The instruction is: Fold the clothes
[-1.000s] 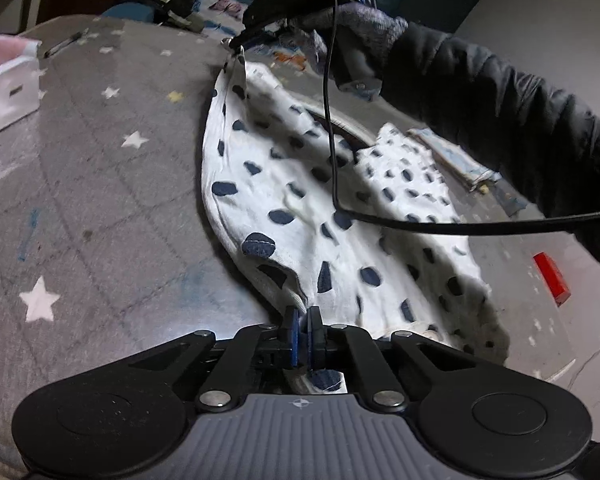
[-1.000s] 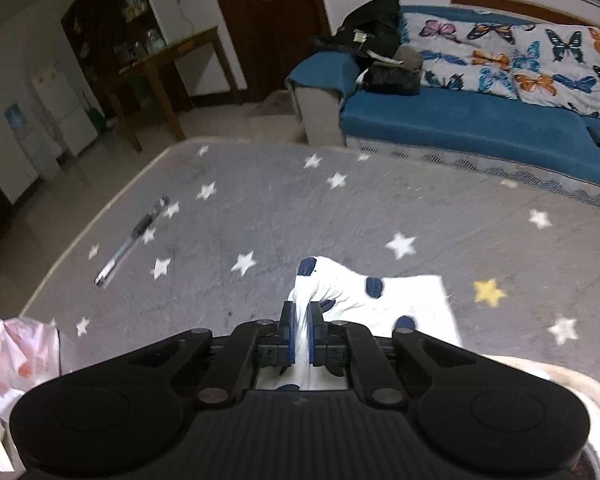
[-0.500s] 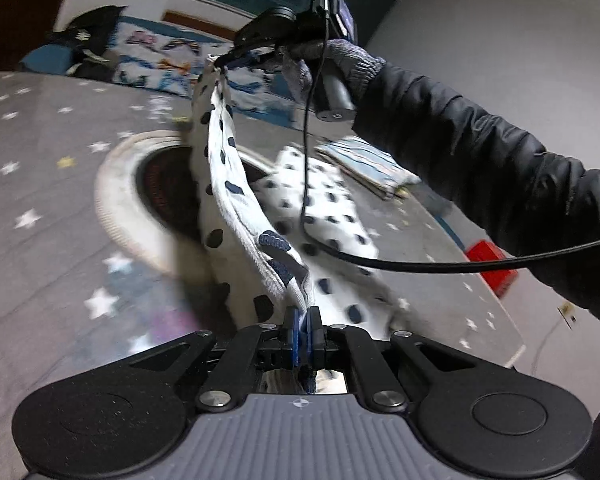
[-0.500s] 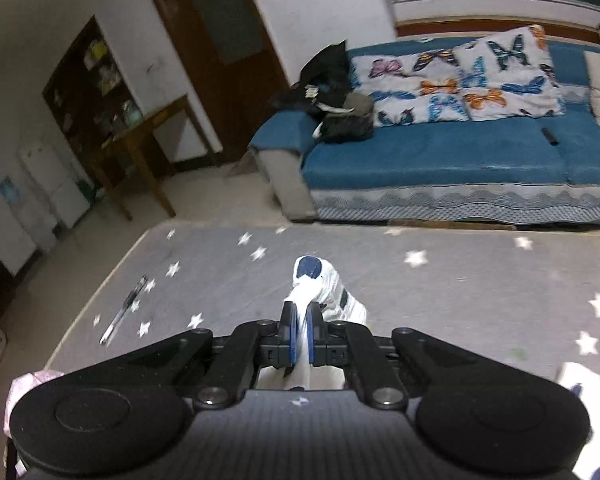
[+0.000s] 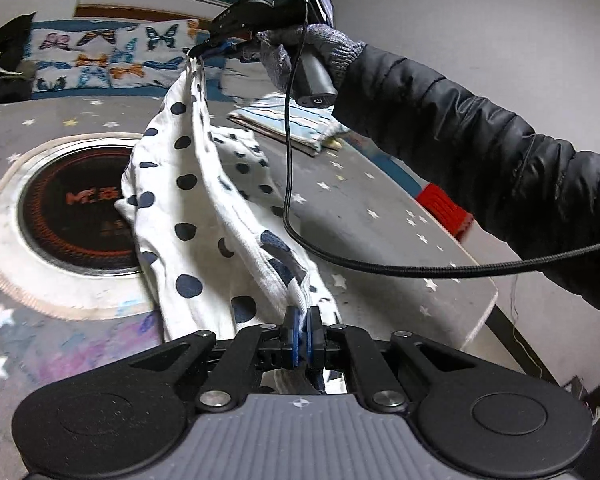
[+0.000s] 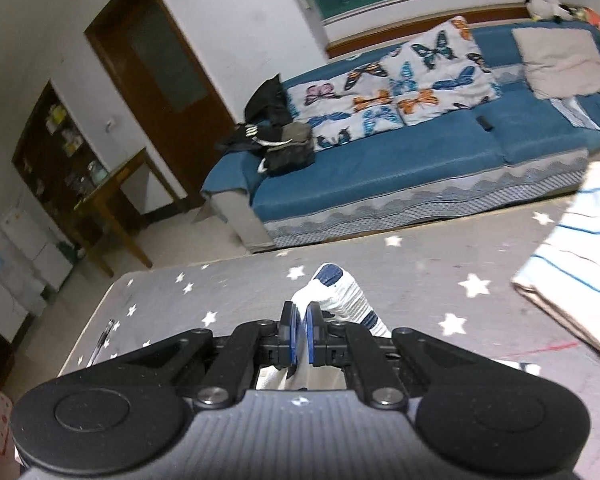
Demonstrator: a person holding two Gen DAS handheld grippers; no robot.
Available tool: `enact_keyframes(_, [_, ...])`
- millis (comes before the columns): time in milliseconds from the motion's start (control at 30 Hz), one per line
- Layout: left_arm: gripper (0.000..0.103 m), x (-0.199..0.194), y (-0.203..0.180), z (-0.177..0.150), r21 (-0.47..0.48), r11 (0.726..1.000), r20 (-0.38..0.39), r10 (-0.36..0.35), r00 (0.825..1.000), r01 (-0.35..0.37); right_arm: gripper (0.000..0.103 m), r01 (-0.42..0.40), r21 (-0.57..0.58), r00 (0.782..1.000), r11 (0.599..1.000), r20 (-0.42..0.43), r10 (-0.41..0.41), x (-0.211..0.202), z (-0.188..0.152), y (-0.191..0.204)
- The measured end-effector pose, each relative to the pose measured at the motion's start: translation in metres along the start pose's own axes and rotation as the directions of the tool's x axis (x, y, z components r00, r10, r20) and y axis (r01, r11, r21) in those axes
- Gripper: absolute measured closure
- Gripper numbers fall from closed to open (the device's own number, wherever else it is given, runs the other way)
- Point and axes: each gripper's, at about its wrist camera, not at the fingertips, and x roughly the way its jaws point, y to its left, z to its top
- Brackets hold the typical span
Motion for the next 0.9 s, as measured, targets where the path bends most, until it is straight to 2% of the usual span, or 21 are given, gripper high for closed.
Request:
enact_keyframes(333, [0.099,0.029,-0.015,0.005,0.066,0.997,-0.100,-0.025,0.995,0.031,0.098,0.053,0.089,0.998,0.995,0.011,-0.054,-0.018,-0.008,-0.062])
enact_keyframes(900, [0.099,0.050,-0.018,0.003,0.135,0.990,-0.191,-0.016,0.981,0.042,0.098,0.115,0.122,0.993,0.986,-0.015,-0.114,-0.038,-0.028,-0.108])
